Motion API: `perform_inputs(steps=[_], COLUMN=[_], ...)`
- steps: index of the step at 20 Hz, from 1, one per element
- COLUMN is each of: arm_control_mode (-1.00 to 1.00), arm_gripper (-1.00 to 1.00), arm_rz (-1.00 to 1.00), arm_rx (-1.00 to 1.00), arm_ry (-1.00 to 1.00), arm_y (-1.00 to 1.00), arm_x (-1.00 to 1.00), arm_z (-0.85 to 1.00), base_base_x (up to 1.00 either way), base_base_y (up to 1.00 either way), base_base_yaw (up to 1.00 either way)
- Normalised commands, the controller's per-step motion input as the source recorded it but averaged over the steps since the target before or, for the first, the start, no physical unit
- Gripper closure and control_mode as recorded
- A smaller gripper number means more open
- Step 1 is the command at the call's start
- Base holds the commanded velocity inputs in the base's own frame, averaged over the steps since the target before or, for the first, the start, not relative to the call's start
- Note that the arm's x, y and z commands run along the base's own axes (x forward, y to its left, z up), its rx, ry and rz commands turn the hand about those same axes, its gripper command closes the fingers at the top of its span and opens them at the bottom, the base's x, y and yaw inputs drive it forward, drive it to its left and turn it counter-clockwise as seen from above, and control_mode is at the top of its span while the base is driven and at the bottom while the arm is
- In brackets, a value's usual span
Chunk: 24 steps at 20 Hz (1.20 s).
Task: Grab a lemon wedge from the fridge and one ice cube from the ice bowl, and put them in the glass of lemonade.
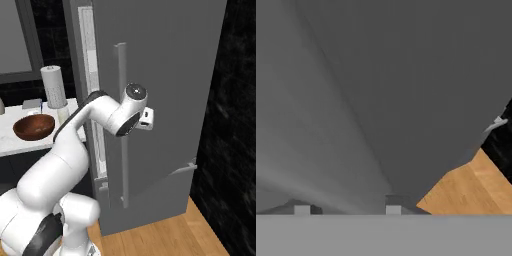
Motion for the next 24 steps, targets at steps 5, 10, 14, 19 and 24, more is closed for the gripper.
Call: perform_inputs(steps=[5,10,14,19,24], arm_control_mode=[-1.00,-1.00,-1.00,-1.00,-1.00], arm_gripper=[1.00,1.00,1.00,1.00,1.00], arm_rz=[-0.20,-0.07,0.00,0.00,0.00], arm_rx=[0.08,0.19,0.03,-0.12,-0.18], arm_ry=[-0.16,-0.47,-0.21,-0.03,0.00], arm_y=[-1.00,-0.88,-0.23,0.00,0.34], arm_x=[-0.45,-0.86,-1.00,-0.90,-0.86], arm_z=[-0.58,-0.67,0.14,0.48,0.59], base_base_x=[0.00,0.00,0.00,0.00,0.00], base_base_y=[0.00,0.00,0.00,0.00,0.00], base_base_yaw=[0.00,0.00,0.00,0.00,0.00])
